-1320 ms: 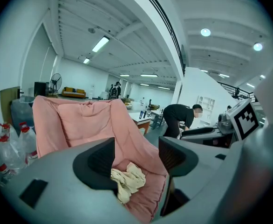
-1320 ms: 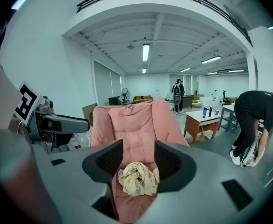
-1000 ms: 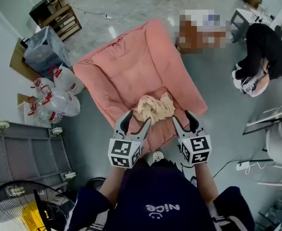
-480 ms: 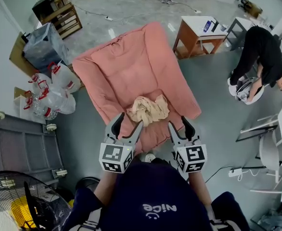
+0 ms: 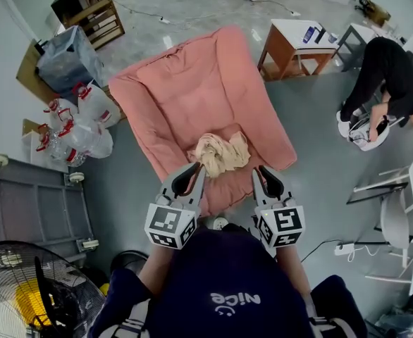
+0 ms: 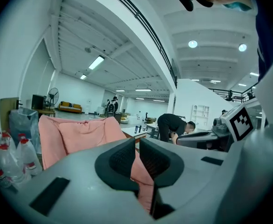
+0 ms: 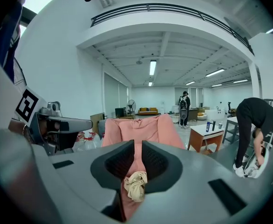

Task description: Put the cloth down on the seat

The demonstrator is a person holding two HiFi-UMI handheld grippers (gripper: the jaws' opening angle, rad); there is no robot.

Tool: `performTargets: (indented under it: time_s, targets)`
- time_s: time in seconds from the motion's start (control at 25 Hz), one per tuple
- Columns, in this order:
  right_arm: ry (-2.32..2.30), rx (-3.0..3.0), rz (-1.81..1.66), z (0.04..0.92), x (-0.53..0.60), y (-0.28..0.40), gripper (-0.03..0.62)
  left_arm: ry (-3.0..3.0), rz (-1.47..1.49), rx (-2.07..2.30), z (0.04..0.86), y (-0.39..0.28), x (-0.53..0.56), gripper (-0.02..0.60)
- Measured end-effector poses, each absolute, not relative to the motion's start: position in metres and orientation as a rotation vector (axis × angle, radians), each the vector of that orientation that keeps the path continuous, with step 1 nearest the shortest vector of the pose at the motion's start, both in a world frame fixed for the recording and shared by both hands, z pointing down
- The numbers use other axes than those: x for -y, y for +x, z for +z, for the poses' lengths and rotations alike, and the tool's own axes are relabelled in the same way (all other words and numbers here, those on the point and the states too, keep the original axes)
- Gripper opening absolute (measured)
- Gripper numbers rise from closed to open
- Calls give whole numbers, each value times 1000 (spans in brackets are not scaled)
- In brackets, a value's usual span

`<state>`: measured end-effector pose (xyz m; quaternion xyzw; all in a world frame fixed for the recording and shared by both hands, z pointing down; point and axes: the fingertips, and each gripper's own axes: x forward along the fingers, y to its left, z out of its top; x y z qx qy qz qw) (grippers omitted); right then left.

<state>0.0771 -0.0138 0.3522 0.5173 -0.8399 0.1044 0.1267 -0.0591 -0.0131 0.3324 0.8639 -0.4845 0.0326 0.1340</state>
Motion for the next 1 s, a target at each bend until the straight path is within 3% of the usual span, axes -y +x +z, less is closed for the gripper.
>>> performTargets:
  time_s: [0.16,1.0]
  targets:
    - [1495,2450,313,353,12,76,63,2496,51,1395,331,-61,11,21]
    - [1467,2432,235,354,0,62,52,2478,130,1442,341,-76,-4,20]
